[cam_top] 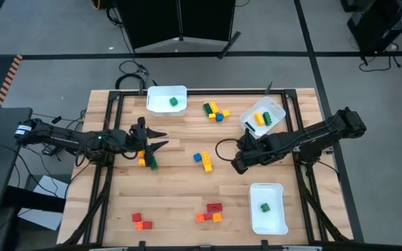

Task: Sort blocks by size
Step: Put the orange 4 stud gamepiece into the bottom white bin

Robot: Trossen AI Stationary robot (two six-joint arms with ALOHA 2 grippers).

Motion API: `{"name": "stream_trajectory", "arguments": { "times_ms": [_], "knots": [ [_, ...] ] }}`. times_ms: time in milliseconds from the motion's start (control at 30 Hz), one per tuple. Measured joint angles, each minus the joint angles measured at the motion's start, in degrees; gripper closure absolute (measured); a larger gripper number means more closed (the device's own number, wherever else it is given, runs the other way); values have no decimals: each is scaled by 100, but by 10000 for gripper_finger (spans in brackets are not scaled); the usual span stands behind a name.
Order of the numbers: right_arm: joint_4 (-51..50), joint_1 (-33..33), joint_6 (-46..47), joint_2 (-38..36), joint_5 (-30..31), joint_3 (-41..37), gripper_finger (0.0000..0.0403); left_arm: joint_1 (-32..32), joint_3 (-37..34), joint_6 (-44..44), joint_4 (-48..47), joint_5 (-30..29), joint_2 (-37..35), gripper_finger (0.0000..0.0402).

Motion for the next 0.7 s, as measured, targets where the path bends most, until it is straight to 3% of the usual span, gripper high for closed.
{"name": "stream_trajectory", "arguments": {
  "times_ms": [700],
  "knots": [
    [310, -2, -223, 0, -5, 0, 130, 15, 0, -494, 736, 17, 233, 237]
  ]
}}
